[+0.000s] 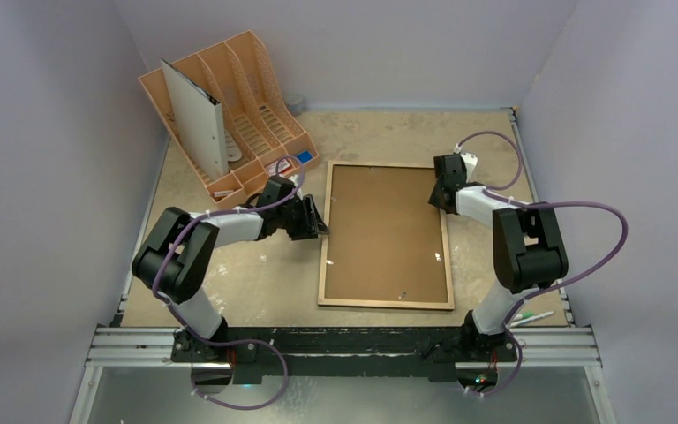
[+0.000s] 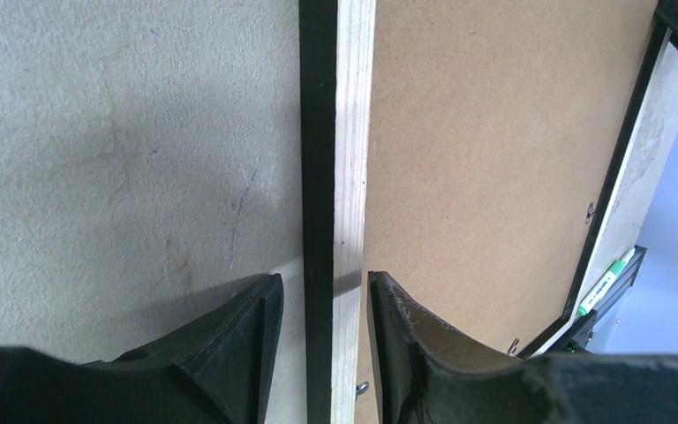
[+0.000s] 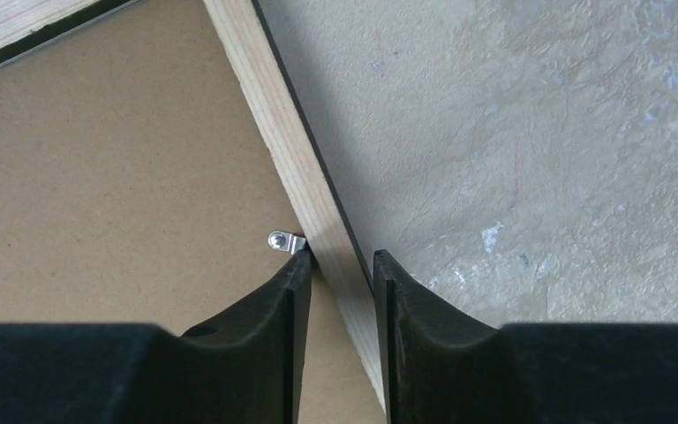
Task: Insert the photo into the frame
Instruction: Install the photo frame at the center of the board.
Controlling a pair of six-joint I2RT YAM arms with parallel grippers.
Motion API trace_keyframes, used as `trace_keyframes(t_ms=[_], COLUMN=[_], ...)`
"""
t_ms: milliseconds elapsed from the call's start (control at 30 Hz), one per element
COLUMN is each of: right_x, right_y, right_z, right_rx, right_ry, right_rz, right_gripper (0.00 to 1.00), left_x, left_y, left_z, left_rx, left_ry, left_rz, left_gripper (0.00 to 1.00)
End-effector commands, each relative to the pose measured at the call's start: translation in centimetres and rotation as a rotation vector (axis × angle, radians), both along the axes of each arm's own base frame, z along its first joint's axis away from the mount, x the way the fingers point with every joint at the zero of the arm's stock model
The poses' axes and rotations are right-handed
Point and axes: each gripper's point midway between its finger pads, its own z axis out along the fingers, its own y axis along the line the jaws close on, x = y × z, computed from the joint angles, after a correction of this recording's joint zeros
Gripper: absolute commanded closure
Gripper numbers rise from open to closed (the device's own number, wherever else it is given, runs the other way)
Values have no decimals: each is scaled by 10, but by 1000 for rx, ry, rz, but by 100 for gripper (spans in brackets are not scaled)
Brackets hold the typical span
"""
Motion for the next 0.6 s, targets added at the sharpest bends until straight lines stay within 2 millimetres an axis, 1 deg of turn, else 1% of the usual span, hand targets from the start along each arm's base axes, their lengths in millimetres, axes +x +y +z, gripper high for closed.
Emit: trace_keyframes(t_ms=[0, 100, 233, 300, 367, 400, 433, 467, 533, 567], right_x=[-10, -9, -5, -4, -3, -1, -2, 3, 6, 5], right_y=[-16, -17, -13, -14, -20, -21, -21, -16, -9, -6], right_z=[-12, -12, -13, -9, 1, 9, 14, 25, 44, 52], right_rx=[-66, -68, -51, -49, -61, -56, -45, -17, 30, 48], right_ry=[67, 64, 56, 42, -2, -39, -67, -118, -191, -217], right_rz=[-27, -30, -19, -31, -84, -95, -100, -85, -57, -46], right_gripper=[67, 69, 71, 72, 74, 71, 66, 58, 41, 35], left_x=[-5, -5, -4, -4, -4, -3, -3, -3, -3, -3], left_y=[11, 12, 12, 11, 11, 11, 11, 11, 11, 11], left_z=[-14, -14, -14, -14, -13, -12, -12, -12, -11, -11], left_rx=[66, 69, 70, 69, 69, 67, 68, 67, 64, 64], left_ry=[28, 27, 25, 25, 24, 21, 21, 22, 19, 19], left_rz=[18, 19, 17, 17, 17, 17, 17, 17, 17, 17], left_gripper=[57, 58, 58, 58, 58, 58, 58, 58, 58, 58])
